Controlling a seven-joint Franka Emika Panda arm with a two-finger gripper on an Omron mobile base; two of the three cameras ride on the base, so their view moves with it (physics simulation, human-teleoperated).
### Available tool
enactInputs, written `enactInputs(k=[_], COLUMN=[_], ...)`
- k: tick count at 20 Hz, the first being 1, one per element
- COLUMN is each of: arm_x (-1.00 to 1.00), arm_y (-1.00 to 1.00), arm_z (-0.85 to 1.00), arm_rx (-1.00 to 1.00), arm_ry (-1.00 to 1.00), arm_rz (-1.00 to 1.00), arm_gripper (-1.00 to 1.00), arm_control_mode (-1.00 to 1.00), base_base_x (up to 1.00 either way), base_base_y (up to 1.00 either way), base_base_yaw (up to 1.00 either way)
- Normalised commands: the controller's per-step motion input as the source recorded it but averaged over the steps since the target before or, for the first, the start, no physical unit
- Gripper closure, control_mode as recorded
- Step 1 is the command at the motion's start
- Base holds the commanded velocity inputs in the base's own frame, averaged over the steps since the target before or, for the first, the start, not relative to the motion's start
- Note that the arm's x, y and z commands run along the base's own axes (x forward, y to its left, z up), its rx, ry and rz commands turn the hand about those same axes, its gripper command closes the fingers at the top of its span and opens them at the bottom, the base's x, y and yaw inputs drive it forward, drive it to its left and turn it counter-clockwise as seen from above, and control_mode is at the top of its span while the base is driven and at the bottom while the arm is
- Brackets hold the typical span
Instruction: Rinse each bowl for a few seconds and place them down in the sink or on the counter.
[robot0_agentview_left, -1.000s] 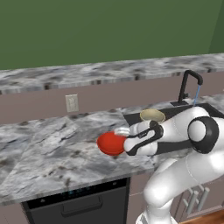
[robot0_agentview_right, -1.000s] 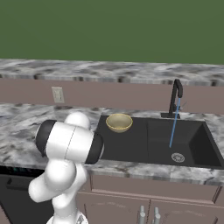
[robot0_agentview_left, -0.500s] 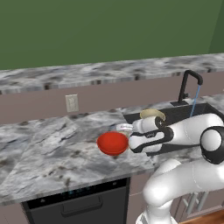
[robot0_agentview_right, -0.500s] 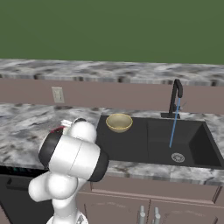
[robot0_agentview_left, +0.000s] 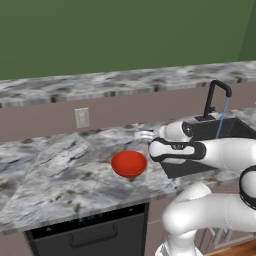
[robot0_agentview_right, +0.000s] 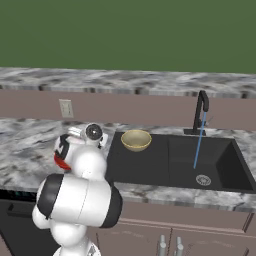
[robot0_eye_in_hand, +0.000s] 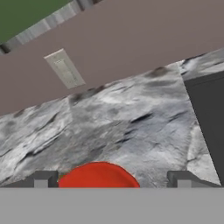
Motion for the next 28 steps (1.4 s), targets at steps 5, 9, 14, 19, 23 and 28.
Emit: enactInputs(k=[5,9,14,19,23,28], arm_x=[0.00,-0.15,-0.14,-0.19,-0.25,-0.26], arm_y=[0.00,-0.06,-0.18,-0.28,-0.26,-0.11], arm_z=[0.54,0.50,0.44,0.44,0.49,0.48], arm_rx=[0.00,0.00,0.00,0.00,0.00,0.00], arm_ry=[0.00,0.00,0.00,0.00,0.00,0.00], arm_rz=[0.05,0.05,0.05,0.05,0.06,0.07], arm_gripper=[-1.00,-1.00,-1.00,-1.00,-1.00,-1.00], arm_control_mode=[-1.00,-1.00,-1.00,-1.00,-1.00,-1.00], base_base_x=[0.00,0.00,0.00,0.00,0.00,0.00], base_base_y=[0.00,0.00,0.00,0.00,0.00,0.00], base_base_yaw=[0.00,0.00,0.00,0.00,0.00,0.00])
